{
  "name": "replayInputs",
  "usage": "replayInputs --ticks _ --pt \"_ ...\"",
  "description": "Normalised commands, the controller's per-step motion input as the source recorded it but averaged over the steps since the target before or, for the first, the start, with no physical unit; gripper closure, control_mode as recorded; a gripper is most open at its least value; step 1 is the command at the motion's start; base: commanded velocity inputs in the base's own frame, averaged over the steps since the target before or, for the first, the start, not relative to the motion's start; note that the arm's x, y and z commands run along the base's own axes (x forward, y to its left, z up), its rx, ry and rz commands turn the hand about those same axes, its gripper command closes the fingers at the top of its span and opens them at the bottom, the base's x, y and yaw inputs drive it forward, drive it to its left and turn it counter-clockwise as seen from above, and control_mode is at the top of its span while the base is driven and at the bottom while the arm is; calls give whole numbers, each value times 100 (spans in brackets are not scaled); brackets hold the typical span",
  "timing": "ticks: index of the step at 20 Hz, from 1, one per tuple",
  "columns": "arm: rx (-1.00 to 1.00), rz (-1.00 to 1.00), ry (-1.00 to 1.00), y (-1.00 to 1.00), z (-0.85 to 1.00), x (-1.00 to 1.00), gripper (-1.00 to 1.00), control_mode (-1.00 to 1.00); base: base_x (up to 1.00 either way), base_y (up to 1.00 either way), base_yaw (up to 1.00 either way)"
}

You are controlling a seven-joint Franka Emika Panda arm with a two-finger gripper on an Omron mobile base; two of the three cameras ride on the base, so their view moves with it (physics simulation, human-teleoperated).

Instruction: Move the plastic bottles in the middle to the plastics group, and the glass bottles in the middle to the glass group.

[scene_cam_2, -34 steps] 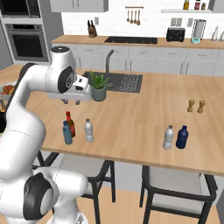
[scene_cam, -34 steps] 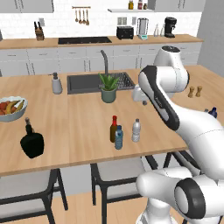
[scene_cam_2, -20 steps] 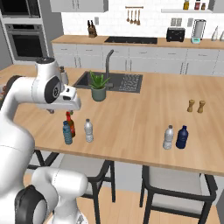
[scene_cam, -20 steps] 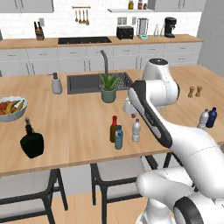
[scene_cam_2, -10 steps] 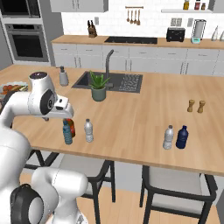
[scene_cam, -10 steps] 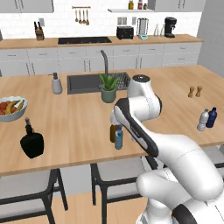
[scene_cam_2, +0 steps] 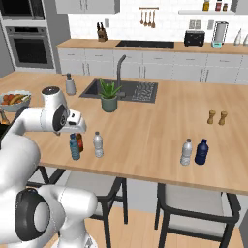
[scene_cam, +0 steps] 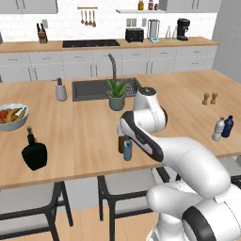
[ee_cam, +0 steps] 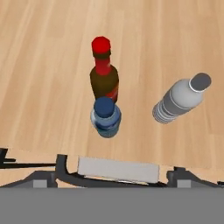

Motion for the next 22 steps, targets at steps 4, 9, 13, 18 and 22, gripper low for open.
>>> replayInputs --ticks 4,9,13,18,22 --pt "0 0 0 0 -24 46 -100 -100 0 0 0" --pt "2 0 0 0 -18 31 -100 -100 0 0 0" --pt "5 0 0 0 -14 5 -100 -100 0 0 0" --pt "0 0 0 1 -23 -1 -100 -100 0 0 0" --pt "0 0 0 7 -25 0 -100 -100 0 0 0"
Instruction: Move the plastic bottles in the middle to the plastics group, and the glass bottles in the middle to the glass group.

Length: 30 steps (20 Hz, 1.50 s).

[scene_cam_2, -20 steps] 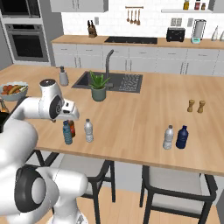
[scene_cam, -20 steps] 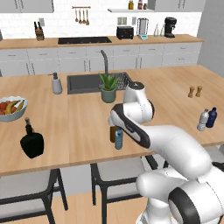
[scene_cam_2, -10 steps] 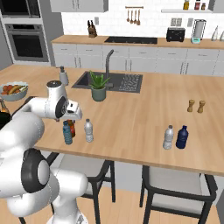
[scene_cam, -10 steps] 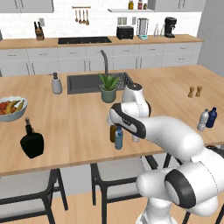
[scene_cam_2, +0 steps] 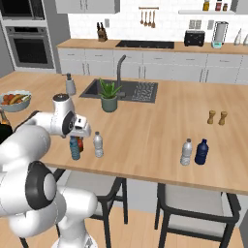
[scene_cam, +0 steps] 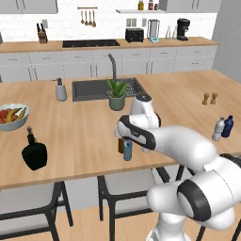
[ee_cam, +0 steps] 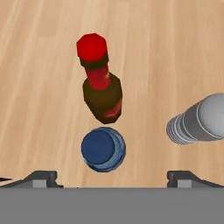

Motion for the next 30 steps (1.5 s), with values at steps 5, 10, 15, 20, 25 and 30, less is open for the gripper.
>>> replayInputs --ticks 5,10,15,20,25,30 --pt "0 0 0 7 -27 4 -100 -100 0 0 0" --pt "0 0 0 0 -21 20 -100 -100 0 0 0" --pt "0 0 0 4 -12 16 -100 -100 0 0 0" --pt "0 0 -4 6 -8 2 -100 -100 0 0 0" --pt "0 1 -14 0 -12 0 -100 -100 0 0 0" --pt "3 2 -18 0 -6 -1 -100 -100 0 0 0"
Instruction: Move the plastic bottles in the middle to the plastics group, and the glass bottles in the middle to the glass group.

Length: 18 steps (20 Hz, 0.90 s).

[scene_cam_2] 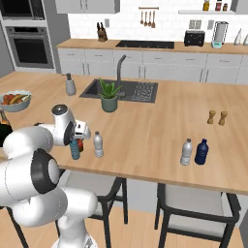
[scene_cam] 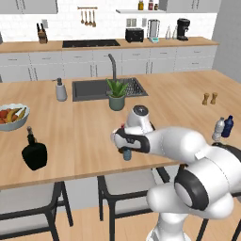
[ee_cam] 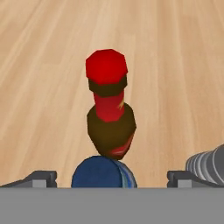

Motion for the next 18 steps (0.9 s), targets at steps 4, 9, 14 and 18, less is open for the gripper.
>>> replayInputs --ticks 4,9,14,18 --pt "6 0 -5 0 -5 0 -100 -100 0 0 0" --pt "2 0 -1 1 -8 0 100 -100 0 0 0" --pt "0 1 0 -2 1 -7 100 -100 0 0 0" --pt "0 0 0 -23 23 -39 100 -100 0 0 0"
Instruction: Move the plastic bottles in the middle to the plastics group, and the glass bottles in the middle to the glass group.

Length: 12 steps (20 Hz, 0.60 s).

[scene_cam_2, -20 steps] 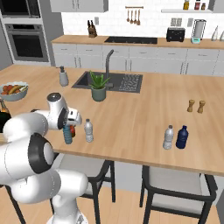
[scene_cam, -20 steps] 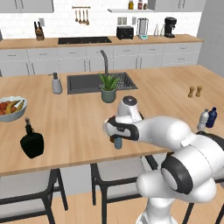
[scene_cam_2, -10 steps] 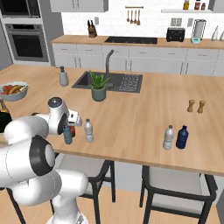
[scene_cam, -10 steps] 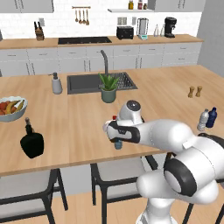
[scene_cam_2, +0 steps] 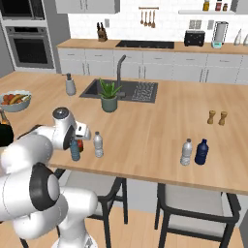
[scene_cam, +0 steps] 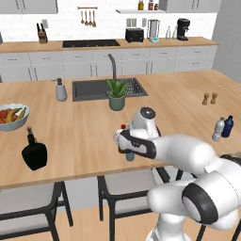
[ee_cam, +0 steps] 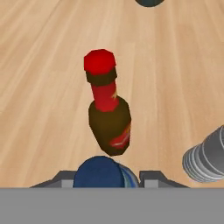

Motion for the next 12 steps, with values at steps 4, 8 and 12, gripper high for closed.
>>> replayInputs --ticks 4,8,12 --pt "0 0 0 -31 46 -45 100 -100 0 0 0" --pt "0 0 2 -36 55 -50 100 -100 0 0 0" --pt "0 0 1 -59 43 -49 100 -100 0 0 0"
